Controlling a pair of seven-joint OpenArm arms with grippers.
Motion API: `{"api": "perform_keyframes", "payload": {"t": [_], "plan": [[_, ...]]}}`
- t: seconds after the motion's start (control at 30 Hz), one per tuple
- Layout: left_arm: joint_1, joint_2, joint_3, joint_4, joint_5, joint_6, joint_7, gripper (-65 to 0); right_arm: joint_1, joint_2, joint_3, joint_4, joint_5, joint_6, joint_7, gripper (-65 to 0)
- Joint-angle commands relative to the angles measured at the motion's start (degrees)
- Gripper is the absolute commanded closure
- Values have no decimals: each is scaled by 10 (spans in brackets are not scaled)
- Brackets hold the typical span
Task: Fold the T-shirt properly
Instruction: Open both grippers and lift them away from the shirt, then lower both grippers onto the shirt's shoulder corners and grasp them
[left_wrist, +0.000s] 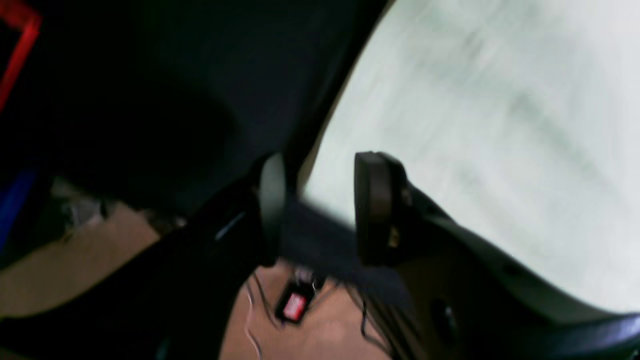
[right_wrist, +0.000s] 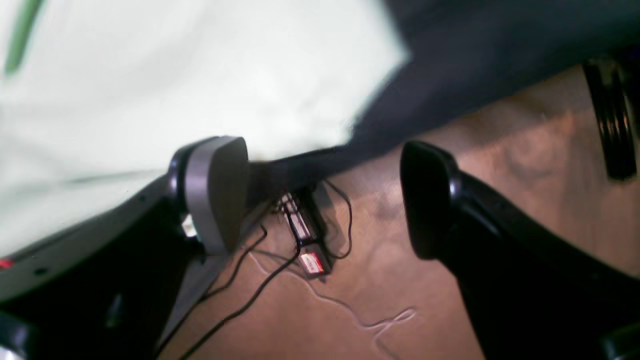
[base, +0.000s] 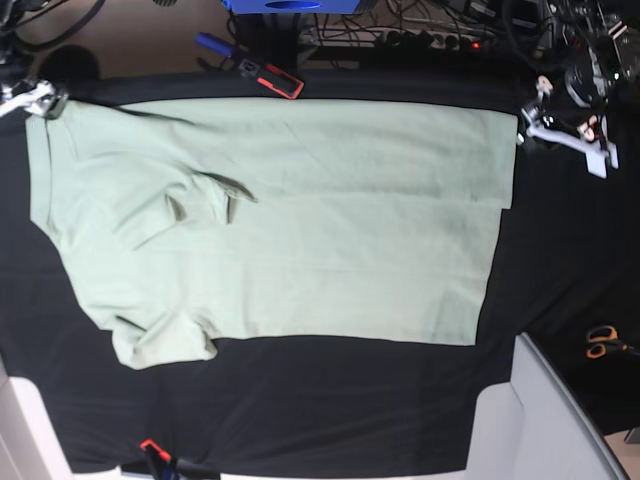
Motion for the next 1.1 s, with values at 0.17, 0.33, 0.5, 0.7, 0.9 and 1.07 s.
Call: {"api": "perform_keyframes", "payload": {"t": [0.17,0.33,0.5,0.7,0.9,1.07], "plan": [[-69,11,74,-55,127,-2,-6,-228,-9,9,-45,13,9,-3,21,-447],[-79,22,84,-83,154,-2,-28,-111,-10,15,-48,4,1,-3,50,-447],[-75,21,84,-125,157,-2,-54,0,-7,33,-48,-42,-25,1,61,-447],[-75,21,83,-139,157,-2,-55,0,-8,34,-79,-58,-26,2,78,-447],[-75,21,83,-139,157,-2,-55,0,-8,33,-106,-60,-26,0,84,-447],[-69,21,83,-140,157,-2,-55,0,-6,40,-106,-89,-26,0,84,-363]]}}
